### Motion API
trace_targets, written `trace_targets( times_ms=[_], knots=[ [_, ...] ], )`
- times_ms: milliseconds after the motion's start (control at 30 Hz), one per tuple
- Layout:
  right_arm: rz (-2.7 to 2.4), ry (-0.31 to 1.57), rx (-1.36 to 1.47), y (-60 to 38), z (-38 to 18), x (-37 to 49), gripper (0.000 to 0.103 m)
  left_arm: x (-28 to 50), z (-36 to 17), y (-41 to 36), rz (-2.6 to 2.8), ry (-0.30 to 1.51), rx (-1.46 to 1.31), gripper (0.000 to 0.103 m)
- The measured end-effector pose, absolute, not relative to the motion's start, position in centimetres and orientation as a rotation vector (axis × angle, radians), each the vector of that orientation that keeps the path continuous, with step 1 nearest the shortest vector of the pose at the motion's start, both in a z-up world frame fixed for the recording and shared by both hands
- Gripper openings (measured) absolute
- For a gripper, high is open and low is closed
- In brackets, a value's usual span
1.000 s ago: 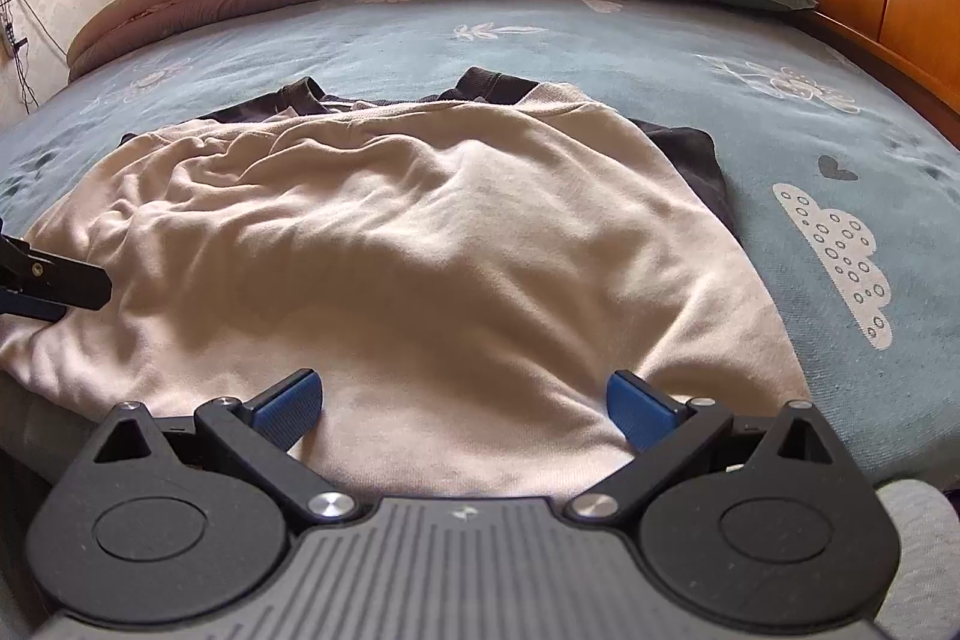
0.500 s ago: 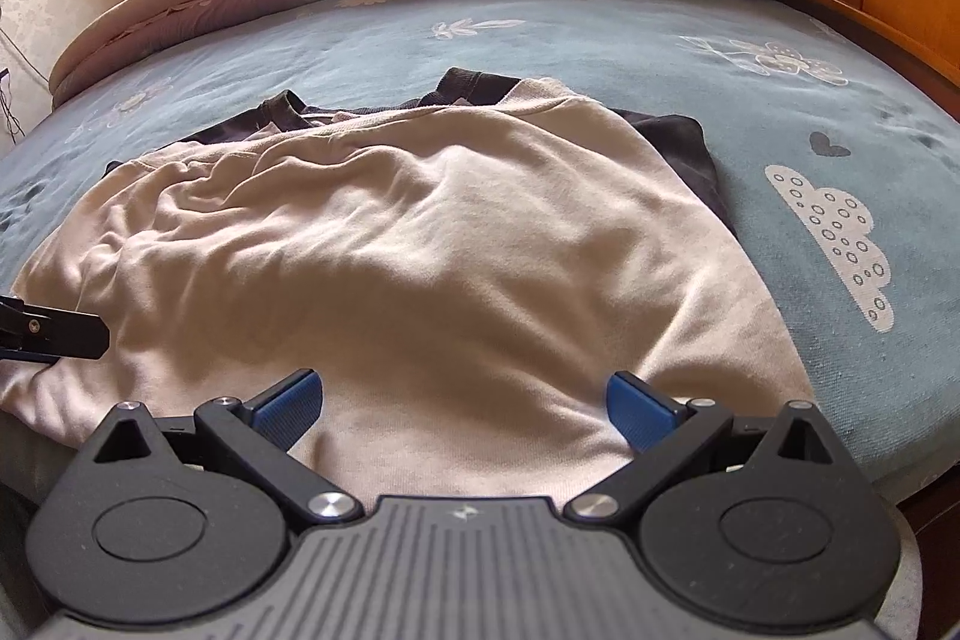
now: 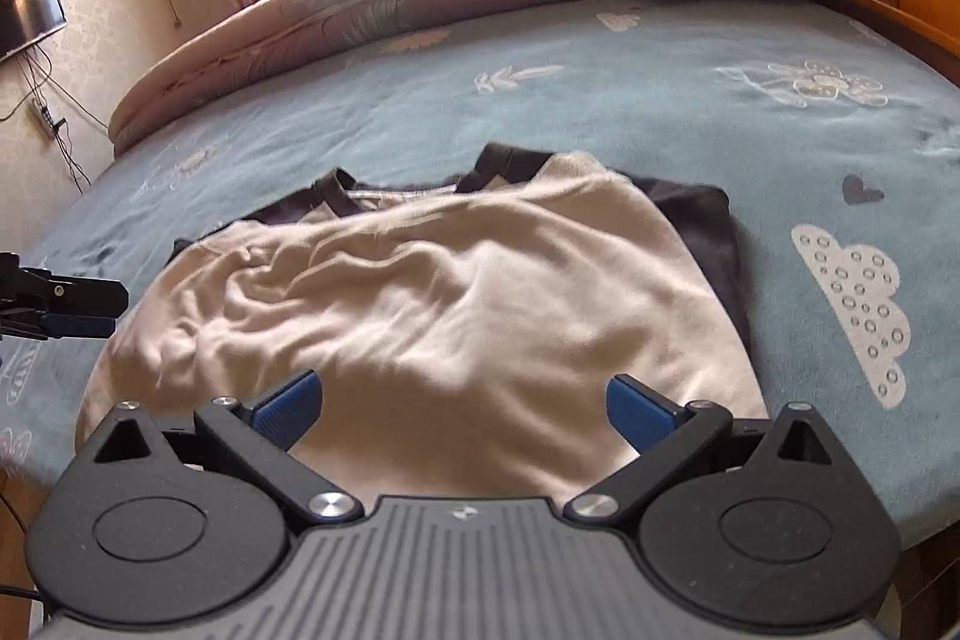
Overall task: Fold clothes
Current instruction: 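Move both open grippers to the dark collar of the sweatshirt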
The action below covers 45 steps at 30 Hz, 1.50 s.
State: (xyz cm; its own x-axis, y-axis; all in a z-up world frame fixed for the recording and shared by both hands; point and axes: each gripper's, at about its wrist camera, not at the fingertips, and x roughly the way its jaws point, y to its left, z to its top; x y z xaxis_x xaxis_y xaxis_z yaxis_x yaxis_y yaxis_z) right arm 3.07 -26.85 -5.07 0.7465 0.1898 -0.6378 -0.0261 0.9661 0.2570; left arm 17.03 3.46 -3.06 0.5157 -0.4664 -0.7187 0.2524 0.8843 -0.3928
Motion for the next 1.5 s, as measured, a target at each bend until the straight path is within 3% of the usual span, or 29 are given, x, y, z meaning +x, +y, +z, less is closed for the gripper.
trace_targets(
  times_ms=[133, 467, 867, 1233, 1500],
  knots=[
    [0.148, 0.660, 0.219, -27.3, -3.2, 5.1, 0.103, 19.8, -3.4, 3.9, -0.445, 0.950, -0.315, 0.102],
    [0.386, 0.733, 0.100, -26.7, -2.7, 16.9, 0.103, 28.5, -4.4, 2.9, -0.541, 1.012, -0.568, 0.102],
    [0.359, 0.870, 0.163, -28.1, -8.7, 26.4, 0.103, 36.2, -9.7, -2.4, -0.516, 1.085, -0.581, 0.102],
    [0.334, 0.851, 0.122, -27.9, -8.2, 26.7, 0.103, 37.5, -8.8, -1.9, -0.489, 1.054, -0.538, 0.102],
    [0.271, 0.791, 0.116, -28.4, -4.2, 17.8, 0.103, 31.8, -3.5, 2.9, -0.493, 1.002, -0.407, 0.102]
  ],
)
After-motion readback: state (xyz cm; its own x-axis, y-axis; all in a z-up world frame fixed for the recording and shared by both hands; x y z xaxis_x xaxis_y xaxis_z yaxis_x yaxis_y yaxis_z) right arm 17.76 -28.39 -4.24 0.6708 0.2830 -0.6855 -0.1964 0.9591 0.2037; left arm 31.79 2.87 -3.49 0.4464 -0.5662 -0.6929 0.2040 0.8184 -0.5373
